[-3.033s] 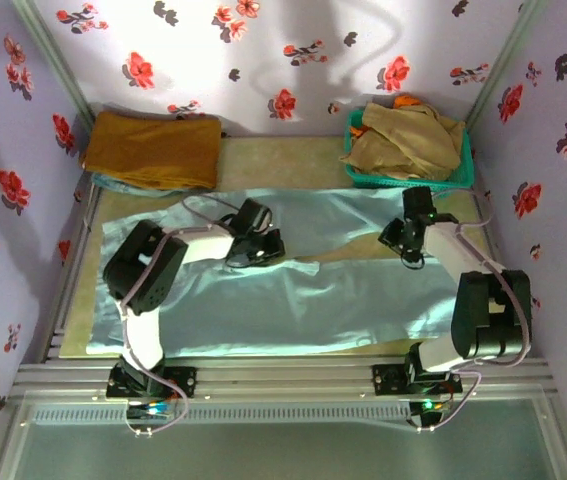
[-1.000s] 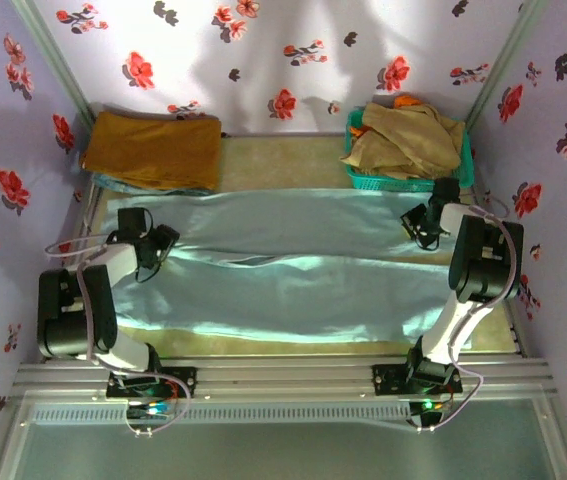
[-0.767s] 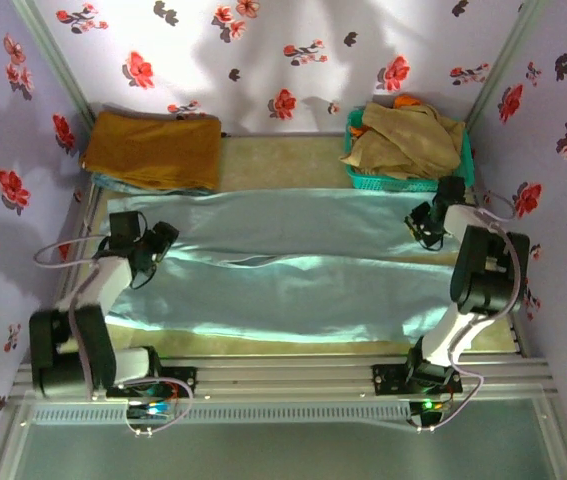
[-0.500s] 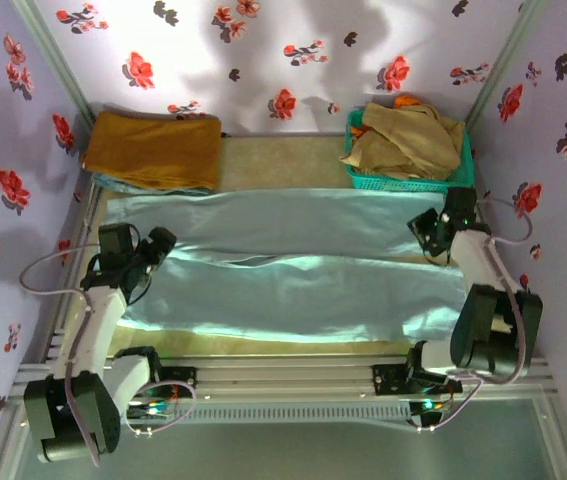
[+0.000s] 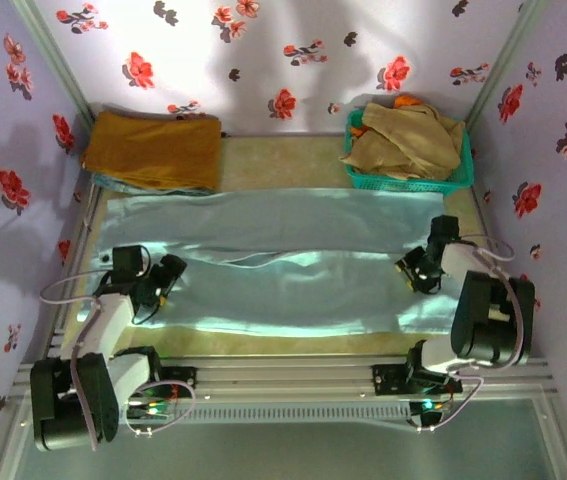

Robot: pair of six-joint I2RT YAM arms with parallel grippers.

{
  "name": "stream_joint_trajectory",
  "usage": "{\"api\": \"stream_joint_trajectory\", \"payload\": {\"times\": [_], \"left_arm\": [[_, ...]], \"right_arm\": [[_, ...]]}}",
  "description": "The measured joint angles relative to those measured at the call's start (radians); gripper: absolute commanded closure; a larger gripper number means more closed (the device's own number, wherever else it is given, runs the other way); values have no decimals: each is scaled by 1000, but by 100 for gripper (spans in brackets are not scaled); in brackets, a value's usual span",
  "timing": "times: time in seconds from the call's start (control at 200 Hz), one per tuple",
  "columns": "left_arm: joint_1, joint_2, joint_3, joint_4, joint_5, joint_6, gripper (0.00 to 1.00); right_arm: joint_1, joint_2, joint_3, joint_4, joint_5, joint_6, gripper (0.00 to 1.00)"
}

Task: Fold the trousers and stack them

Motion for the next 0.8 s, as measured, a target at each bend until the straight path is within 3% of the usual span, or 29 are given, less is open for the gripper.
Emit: {"api": "stream_joint_trajectory", "payload": {"times": [0.22,0.405,0.58,0.705,0.8], "left_arm": [[0,161,68,129,18,-3,10],[0,204,114,113,21,19,7],[0,94,170,-21,13,60,5],[7,-37,211,-127,-42,57,1],[63,-113,214,-214,-92,28,1]], "right_arm": [[1,114,114,35,0,-3,55],[2,109,130,27,13,-36,53],[24,-62,130,-32,16,-63,51],[129,-229,134,-66,17,-63,50],[221,-261,140,-80,8,-63,50]]}}
